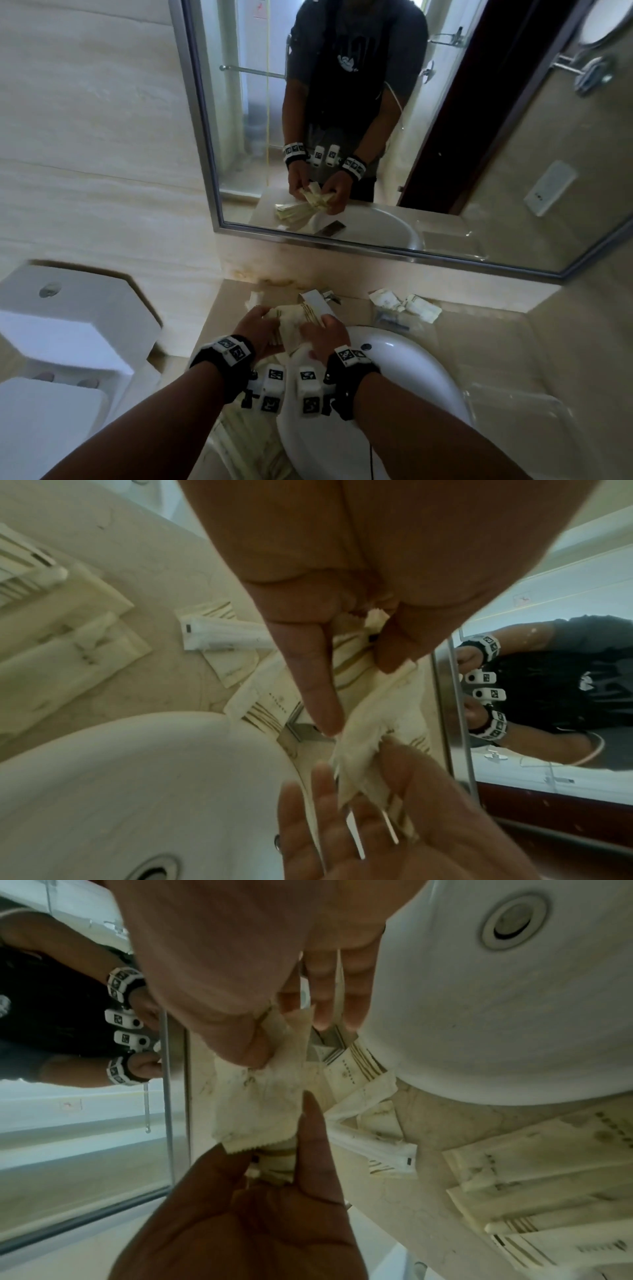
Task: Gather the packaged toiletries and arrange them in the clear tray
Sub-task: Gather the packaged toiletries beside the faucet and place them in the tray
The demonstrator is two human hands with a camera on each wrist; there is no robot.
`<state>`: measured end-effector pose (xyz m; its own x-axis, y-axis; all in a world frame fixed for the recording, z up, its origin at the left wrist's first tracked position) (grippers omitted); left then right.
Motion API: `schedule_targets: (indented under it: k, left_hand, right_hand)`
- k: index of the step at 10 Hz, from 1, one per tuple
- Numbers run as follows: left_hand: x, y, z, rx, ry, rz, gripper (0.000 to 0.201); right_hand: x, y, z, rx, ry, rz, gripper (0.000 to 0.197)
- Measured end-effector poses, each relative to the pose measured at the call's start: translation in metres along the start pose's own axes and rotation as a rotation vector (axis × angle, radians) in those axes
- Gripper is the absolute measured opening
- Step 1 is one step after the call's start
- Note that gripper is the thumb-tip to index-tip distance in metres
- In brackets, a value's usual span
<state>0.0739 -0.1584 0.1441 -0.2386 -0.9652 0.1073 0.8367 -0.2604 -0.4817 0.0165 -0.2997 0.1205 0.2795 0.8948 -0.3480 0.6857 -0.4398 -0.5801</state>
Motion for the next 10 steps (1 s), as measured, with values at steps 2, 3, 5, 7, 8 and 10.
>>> schedule_targets:
  k: [2,3,5,7,8,10]
  left_hand:
    - [0.052,-0.027,0.011,-0.087,-0.084,-0.106,0.029]
    - [0.080,-0.028,0.006,-0.018,0.037,-0.148,0.030]
    - [0.147,-0.046,-0.013,0.025,0.226,-0.206,0.021]
    - [0.225,-0.075,-0.031,0.005,0.253,-0.293,0.017]
    - [0.258,-0.086,-0.042,-0.047,0.296,-0.289,0.011]
    - [0.314,-0.089,-0.070,-0.044,0.273,-0.311,0.006]
  right_hand:
    - [-0.046,-0.024,0.015,-0.044,0.283,0.049,0.023]
    - [-0.075,-0.032,0.028,-0.120,0.288,0.082,0.037]
    - [-0.136,-0.050,0.063,-0.263,-0.152,0.195,0.081]
    - [-0.208,-0.053,0.108,-0.283,-0.419,0.248,0.054]
    - [-0.242,-0.051,0.126,-0.253,-0.393,0.253,0.046]
    - [-0.298,-0.048,0.160,-0.265,-0.329,0.303,0.025]
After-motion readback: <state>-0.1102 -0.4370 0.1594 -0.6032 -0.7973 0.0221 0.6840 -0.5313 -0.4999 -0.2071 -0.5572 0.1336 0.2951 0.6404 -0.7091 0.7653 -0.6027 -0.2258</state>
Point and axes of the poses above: each hand's wrist, its own y-axis towards the middle knuckle, its own x-axis out of the palm, z = x × y, the point moved 1 cm from there along y, towards the middle knuckle, and after that the axes turned 9 degrees about x, right-handed, at the moved point
